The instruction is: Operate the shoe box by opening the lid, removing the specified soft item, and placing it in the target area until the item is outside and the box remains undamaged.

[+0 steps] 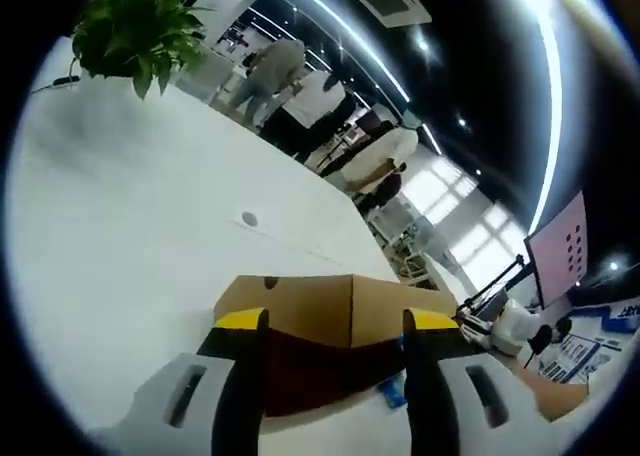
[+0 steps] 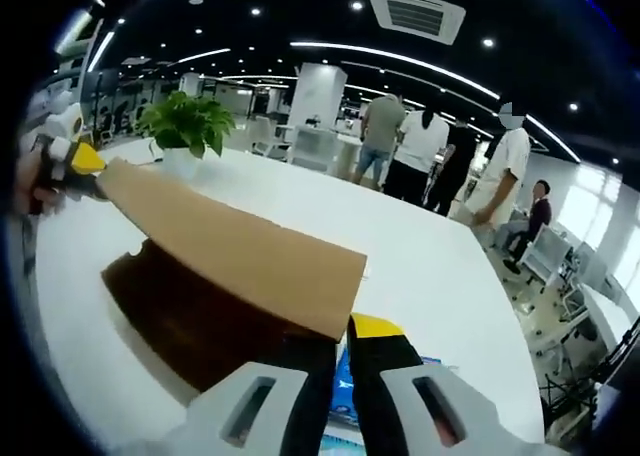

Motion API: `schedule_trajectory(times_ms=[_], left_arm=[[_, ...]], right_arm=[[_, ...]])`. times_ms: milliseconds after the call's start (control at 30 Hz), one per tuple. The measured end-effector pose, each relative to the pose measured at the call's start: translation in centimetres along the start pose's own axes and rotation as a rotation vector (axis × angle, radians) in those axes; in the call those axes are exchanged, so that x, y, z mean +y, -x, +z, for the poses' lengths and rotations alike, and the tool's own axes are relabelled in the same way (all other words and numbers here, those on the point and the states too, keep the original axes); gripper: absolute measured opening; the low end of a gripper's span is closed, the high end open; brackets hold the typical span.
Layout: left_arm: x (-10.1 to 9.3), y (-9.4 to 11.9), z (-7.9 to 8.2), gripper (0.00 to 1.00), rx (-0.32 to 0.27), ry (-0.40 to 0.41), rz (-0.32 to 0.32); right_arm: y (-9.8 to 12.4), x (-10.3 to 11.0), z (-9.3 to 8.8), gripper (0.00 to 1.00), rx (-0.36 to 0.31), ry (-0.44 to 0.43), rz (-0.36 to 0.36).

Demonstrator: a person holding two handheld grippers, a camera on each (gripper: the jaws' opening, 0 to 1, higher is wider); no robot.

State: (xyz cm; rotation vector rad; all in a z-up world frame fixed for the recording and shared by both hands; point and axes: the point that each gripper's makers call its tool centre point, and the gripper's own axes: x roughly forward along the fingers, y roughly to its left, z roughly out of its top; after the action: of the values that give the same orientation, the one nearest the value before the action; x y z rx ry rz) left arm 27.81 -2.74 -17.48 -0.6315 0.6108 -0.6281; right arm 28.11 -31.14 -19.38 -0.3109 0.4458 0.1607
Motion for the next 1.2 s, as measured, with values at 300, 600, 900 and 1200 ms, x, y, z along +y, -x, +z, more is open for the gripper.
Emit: schedule_trajectory(times_ms=[300,600,900,1200], left_arm=[[-0.2,-0.6,-0.9,0.51,0.031,-0.019,-0.008],[-0.2,-0.3,-0.6,0.46,0.017,-0.048,0.009],[0.0,-0.2,-1.0,0.46,0.033,-0.046,0.013],[0.1,-0.2,-1.3,0.46,0.046,-0.051,0.019]], right_arm=[[0.0,0.2,-0.1,0.01,-0.004,-0.001,0.021],[0.5,0.8,-0.4,0.03,0.007,0.047,0.057],[1.0,1.9,-0.8,0.15,0.027,-0.050,0.157],[2.0,4.7,-0.5,0.46,0.027,-0.111,0.376]])
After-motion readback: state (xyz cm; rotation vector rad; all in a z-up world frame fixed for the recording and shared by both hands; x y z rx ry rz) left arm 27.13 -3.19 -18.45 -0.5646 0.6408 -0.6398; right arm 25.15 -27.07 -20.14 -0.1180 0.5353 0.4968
